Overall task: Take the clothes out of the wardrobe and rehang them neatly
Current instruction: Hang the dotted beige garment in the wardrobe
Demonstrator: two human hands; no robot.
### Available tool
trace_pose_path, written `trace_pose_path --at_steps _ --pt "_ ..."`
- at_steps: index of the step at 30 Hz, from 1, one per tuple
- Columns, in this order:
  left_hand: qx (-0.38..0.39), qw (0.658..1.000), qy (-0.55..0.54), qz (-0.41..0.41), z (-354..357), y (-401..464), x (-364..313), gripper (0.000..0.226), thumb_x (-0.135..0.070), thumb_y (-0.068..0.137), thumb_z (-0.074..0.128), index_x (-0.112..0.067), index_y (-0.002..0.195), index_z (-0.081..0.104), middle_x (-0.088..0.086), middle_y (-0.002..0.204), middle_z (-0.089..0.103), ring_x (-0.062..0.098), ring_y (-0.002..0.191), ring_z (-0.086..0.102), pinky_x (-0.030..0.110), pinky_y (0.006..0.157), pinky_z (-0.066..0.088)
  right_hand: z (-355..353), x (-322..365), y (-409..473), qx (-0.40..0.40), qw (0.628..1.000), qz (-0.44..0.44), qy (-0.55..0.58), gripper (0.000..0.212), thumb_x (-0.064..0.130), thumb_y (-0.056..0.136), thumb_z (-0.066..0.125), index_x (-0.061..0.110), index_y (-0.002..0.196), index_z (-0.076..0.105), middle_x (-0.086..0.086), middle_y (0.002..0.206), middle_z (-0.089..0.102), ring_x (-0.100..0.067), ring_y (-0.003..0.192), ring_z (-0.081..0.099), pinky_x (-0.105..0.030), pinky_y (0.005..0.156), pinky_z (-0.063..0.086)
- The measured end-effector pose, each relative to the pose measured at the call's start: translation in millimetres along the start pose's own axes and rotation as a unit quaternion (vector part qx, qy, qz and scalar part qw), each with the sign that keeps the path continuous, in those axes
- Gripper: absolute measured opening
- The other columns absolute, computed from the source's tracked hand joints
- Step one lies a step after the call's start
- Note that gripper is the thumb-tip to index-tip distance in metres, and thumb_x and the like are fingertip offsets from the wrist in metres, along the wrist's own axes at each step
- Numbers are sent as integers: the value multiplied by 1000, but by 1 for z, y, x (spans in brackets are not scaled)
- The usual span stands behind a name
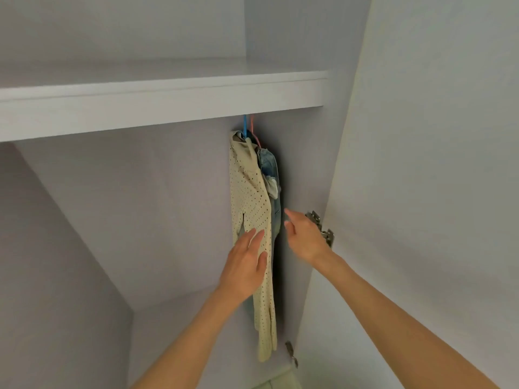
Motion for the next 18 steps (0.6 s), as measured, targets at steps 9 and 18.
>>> trace_pose_path --at_steps 9,18 --pt "-4 1000 9 13 -12 90 39 50 -29 100 33 -17 147 20 2 153 23 14 139 21 23 112 19 16 10 107 -39 973 105 202 55 39 101 22 3 94 63 -8 91 62 -21 89 55 -32 82 43" --pt "-70 985 -155 -14 -7 117 64 38 -30 96 44 -15 131 46 1 119 55 11 107 53 25 91 47 39 19 150 4 942 133 308 35 28 99 40 4 100 65 -8 87 67 -19 80 63 -30 82 53"
Point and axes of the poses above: each hand's wrist, its own y-axis towards the middle knuckle, its own z-axis out of the palm, x = y × z, the point moved 4 cm from there along y, towards the middle knuckle
